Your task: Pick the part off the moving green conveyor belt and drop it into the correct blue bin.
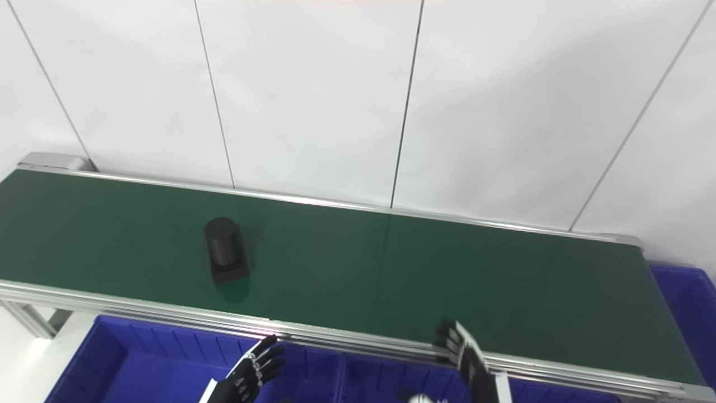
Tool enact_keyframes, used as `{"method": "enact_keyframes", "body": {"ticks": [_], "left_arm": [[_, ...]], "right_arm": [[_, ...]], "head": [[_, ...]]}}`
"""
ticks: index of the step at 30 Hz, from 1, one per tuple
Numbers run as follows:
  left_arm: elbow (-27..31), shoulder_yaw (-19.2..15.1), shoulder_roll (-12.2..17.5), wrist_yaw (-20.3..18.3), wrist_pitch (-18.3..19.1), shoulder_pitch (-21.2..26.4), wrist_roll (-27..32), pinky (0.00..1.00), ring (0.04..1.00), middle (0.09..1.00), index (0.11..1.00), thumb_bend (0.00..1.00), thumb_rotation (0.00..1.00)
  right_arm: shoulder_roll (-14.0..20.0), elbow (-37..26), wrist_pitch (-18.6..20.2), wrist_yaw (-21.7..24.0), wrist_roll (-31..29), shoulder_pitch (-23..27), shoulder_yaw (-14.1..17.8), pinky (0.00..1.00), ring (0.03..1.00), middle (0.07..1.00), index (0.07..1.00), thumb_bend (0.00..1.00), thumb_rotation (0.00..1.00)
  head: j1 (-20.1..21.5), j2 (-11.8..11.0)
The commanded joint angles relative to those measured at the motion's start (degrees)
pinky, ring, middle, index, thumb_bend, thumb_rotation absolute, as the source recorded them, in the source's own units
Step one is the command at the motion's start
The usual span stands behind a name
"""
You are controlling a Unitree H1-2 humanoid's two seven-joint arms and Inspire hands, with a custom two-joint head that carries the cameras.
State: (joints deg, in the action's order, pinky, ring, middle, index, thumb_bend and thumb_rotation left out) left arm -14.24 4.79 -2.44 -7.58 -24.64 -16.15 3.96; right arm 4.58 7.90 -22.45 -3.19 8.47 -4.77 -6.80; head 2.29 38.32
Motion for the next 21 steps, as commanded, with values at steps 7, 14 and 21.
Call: {"method": "enact_keyframes", "body": {"ticks": [7,14,21], "left_arm": [[1.4,-0.7,-0.2,-1.1,-2.3,1.2,0.9,0.85,0.839,0.86,0.886,0.52,0.0],[1.3,-0.8,-0.8,-1.2,-2.3,0.9,1.0,0.86,0.838,0.856,0.885,0.53,0.0],[0.5,-1.1,-0.9,-1.1,-2.3,1.1,0.5,0.86,0.841,0.86,0.885,0.52,0.0]], "right_arm": [[-0.2,-4.0,4.4,2.4,-0.4,7.9,0.8,0.66,0.756,0.804,0.842,0.7,0.15],[-0.8,-5.1,8.3,3.9,1.1,14.9,-0.4,0.68,0.772,0.819,0.864,0.72,0.15],[-1.5,-1.3,10.0,5.5,4.6,24.3,-3.1,0.71,0.793,0.837,0.878,0.77,0.18]], "head": [[-0.4,-1.1],[-1.4,-1.6],[-2.7,-2.7]]}}
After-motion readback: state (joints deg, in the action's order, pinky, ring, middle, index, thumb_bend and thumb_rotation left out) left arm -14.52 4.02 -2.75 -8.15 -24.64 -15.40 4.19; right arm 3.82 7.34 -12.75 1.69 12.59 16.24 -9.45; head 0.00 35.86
